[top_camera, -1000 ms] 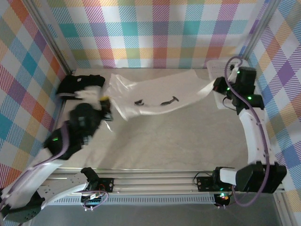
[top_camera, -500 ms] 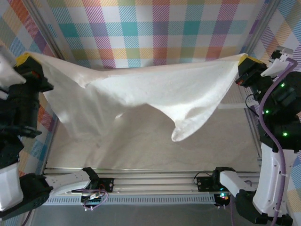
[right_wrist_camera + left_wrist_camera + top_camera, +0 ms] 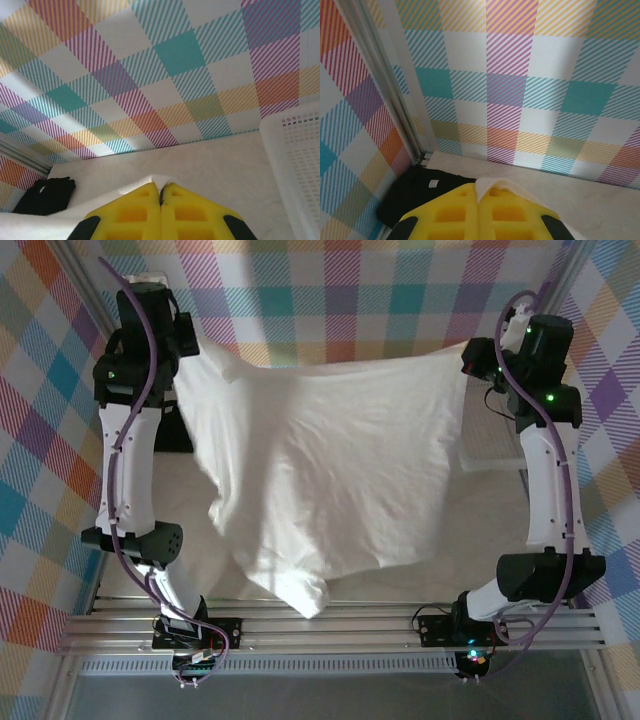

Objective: Fold the inside-out t-shirt

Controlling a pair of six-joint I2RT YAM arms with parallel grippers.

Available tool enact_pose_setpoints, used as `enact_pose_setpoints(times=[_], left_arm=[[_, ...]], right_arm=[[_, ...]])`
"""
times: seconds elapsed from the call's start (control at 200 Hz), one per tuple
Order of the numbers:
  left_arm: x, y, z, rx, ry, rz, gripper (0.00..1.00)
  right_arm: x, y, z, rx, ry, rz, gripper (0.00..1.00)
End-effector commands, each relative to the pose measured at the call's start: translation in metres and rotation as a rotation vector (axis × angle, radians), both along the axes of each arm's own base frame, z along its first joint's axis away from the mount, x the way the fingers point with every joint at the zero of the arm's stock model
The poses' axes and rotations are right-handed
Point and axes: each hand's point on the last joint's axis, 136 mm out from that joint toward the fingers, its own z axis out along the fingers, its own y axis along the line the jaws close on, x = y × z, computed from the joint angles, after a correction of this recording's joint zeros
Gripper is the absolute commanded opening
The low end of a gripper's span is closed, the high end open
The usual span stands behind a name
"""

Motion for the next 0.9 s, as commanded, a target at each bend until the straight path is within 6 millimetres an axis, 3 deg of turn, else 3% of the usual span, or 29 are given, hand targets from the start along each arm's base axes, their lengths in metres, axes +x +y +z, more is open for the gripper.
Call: enact_pose_setpoints(times=[0.0,0.14,0.305,0.545,0.655,0.71,0.765,0.895], left_arm=[[-0.053,0.005,0.079,-0.062,-0.234,-0.041,0.0],[-0.089,0.004,0.101,-0.082,-0.296,-0.076,0.0],[-0.16,0.01,0.129,-0.112,-0.414,-0.107,0.0],[-0.28,0.017,0.168,-0.146,-0.628,-0.184,0.0],[-0.322,0.02,0.186,-0.149,-0.733,-0.213,0.0],[-0.328,0.023,0.193,-0.138,-0.756,-0.2,0.0],[-0.322,0.026,0.196,-0.121,-0.752,-0.171,0.0],[-0.268,0.028,0.191,-0.078,-0.661,-0.11,0.0]], right_arm=[[-0.031,0.004,0.068,-0.052,-0.189,0.02,0.03],[-0.053,0.007,0.087,-0.059,-0.238,0.032,0.03],[-0.093,0.011,0.107,-0.037,-0.286,0.044,0.02],[-0.182,0.014,0.142,-0.044,-0.418,0.036,0.02],[-0.224,0.015,0.164,-0.049,-0.498,0.031,0.02],[-0.238,0.015,0.171,-0.049,-0.526,0.031,0.02],[-0.246,0.016,0.177,-0.047,-0.544,0.033,0.02],[-0.237,0.017,0.179,-0.049,-0.54,0.04,0.02]])
